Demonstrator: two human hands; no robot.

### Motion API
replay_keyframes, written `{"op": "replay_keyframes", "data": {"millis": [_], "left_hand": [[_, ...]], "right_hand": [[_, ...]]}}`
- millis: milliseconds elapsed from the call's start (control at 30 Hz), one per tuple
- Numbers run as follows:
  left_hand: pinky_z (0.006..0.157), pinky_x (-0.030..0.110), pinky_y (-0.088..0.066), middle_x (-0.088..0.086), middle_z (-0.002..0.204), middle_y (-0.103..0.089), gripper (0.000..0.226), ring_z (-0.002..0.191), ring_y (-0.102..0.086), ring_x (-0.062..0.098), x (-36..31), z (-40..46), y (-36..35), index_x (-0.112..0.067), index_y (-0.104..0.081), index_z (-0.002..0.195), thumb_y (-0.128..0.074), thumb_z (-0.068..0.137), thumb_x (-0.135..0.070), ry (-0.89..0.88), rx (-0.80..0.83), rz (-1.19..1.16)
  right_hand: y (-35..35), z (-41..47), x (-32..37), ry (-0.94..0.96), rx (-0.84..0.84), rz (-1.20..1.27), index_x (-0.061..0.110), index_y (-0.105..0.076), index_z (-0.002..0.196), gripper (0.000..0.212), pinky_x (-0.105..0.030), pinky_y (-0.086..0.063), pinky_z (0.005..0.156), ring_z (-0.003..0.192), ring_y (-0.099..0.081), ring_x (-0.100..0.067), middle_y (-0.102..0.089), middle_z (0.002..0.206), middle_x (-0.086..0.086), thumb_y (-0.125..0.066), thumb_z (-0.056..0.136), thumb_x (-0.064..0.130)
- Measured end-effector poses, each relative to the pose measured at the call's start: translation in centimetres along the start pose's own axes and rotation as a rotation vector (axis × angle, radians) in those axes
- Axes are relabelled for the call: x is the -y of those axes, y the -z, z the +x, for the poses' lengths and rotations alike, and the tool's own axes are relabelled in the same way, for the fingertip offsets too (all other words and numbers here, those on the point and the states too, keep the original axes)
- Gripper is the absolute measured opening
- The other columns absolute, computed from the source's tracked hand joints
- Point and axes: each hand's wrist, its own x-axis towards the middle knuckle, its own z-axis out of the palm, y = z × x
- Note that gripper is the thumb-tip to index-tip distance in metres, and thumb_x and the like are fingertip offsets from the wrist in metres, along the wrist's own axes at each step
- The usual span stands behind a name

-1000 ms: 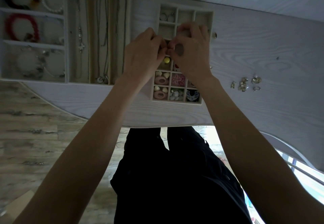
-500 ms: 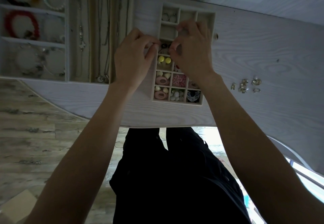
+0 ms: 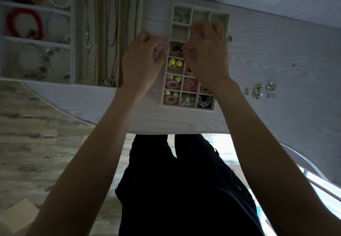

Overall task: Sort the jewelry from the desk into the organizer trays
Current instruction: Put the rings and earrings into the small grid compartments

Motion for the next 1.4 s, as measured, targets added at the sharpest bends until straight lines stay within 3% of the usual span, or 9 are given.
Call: {"op": "replay_keyframes", "data": {"millis": [233, 467, 567, 667, 833, 933, 1133, 1233, 1400], "left_hand": [[0.063, 0.020, -0.034, 0.006, 0.094, -0.056, 0.018, 0.082, -0.055, 0.015, -0.1, 0.0, 0.1, -0.018, -0.069, 0.100, -0.056, 0.089, -0.026, -0.013, 0.007, 0.025], [0.061, 0.019, -0.031, 0.006, 0.093, -0.057, 0.016, 0.079, -0.052, 0.012, -0.3, 0.1, 0.1, -0.018, -0.069, 0.099, -0.057, 0.089, -0.024, -0.067, -0.028, 0.089], [0.057, 0.022, -0.033, 0.008, 0.087, -0.057, 0.013, 0.074, -0.056, 0.019, -0.6, 0.3, 0.0, -0.017, -0.071, 0.094, -0.060, 0.088, -0.020, -0.150, -0.030, 0.157], [0.056, 0.024, -0.032, 0.010, 0.086, -0.057, 0.015, 0.072, -0.057, 0.024, -0.8, 0.8, -0.2, -0.013, -0.071, 0.094, -0.058, 0.090, -0.020, -0.220, -0.001, 0.208], [0.062, 0.029, -0.031, 0.011, 0.100, -0.055, 0.028, 0.086, -0.055, 0.027, -1.5, 1.9, 0.2, -0.010, -0.068, 0.106, -0.047, 0.097, -0.026, -0.205, 0.084, 0.334], [0.062, 0.031, -0.032, 0.010, 0.102, -0.055, 0.029, 0.079, -0.050, 0.024, -2.2, 3.1, 0.2, -0.010, -0.066, 0.108, -0.046, 0.099, -0.029, -0.191, 0.200, 0.458], [0.064, 0.034, -0.033, 0.011, 0.080, -0.045, 0.020, 0.071, -0.041, 0.024, -4.3, 5.4, 0.5, -0.002, -0.057, 0.089, -0.052, 0.097, -0.019, -0.212, 0.347, 0.708], [0.064, 0.035, -0.031, 0.011, 0.077, -0.042, 0.016, 0.072, -0.042, 0.026, -4.9, 5.6, 0.6, -0.008, -0.046, 0.083, -0.049, 0.097, -0.014, -0.232, 0.361, 0.729], [0.062, 0.034, -0.031, 0.011, 0.079, -0.047, 0.021, 0.068, -0.042, 0.025, -4.1, 5.5, 0.0, -0.005, -0.052, 0.080, -0.047, 0.097, -0.017, -0.229, 0.349, 0.688]], "right_hand": [[-0.2, 0.6, 0.2, 0.073, 0.065, -0.049, 0.023, -0.076, 0.077, 0.010, -0.029, -0.034, 0.087, 0.106, -0.050, -0.030, -0.060, 0.115, -0.004, -0.066, 0.076, 0.024], [-0.2, 1.1, 0.1, 0.086, 0.094, -0.080, 0.021, -0.076, 0.075, 0.010, -0.036, -0.039, 0.089, 0.108, -0.050, -0.033, -0.060, 0.118, -0.004, -0.069, 0.073, 0.027], [-0.4, 1.1, 0.0, 0.088, 0.096, -0.124, 0.018, -0.075, 0.071, 0.013, -0.036, -0.037, 0.090, 0.109, -0.050, -0.032, -0.060, 0.118, -0.003, -0.066, 0.075, 0.026], [-0.5, 1.2, 0.1, 0.083, 0.101, -0.166, 0.015, -0.074, 0.067, 0.017, -0.035, -0.034, 0.092, 0.111, -0.049, -0.032, -0.060, 0.120, -0.003, -0.064, 0.076, 0.024], [-0.4, 1.2, 0.2, 0.089, 0.084, -0.139, 0.014, -0.073, 0.062, 0.016, -0.039, -0.039, 0.091, 0.107, -0.053, -0.033, -0.063, 0.116, -0.004, -0.064, 0.073, 0.022], [-0.4, 1.2, 0.2, 0.087, 0.081, -0.118, 0.012, -0.072, 0.061, 0.016, -0.041, -0.040, 0.090, 0.106, -0.053, -0.034, -0.063, 0.115, -0.006, -0.063, 0.072, 0.020], [-0.8, 1.3, 0.0, 0.060, 0.105, -0.111, 0.014, -0.074, 0.067, 0.017, -0.040, -0.038, 0.091, 0.109, -0.051, -0.033, -0.062, 0.118, -0.005, -0.063, 0.074, 0.024], [-0.9, 1.3, 0.0, 0.054, 0.111, -0.119, 0.014, -0.074, 0.068, 0.017, -0.038, -0.036, 0.093, 0.111, -0.050, -0.031, -0.061, 0.120, -0.003, -0.064, 0.075, 0.026], [-1.1, 1.3, -0.3, 0.034, 0.090, -0.105, 0.015, -0.076, 0.070, 0.016, -0.037, -0.037, 0.092, 0.111, -0.051, -0.030, -0.061, 0.119, -0.002, -0.065, 0.074, 0.027]]}}
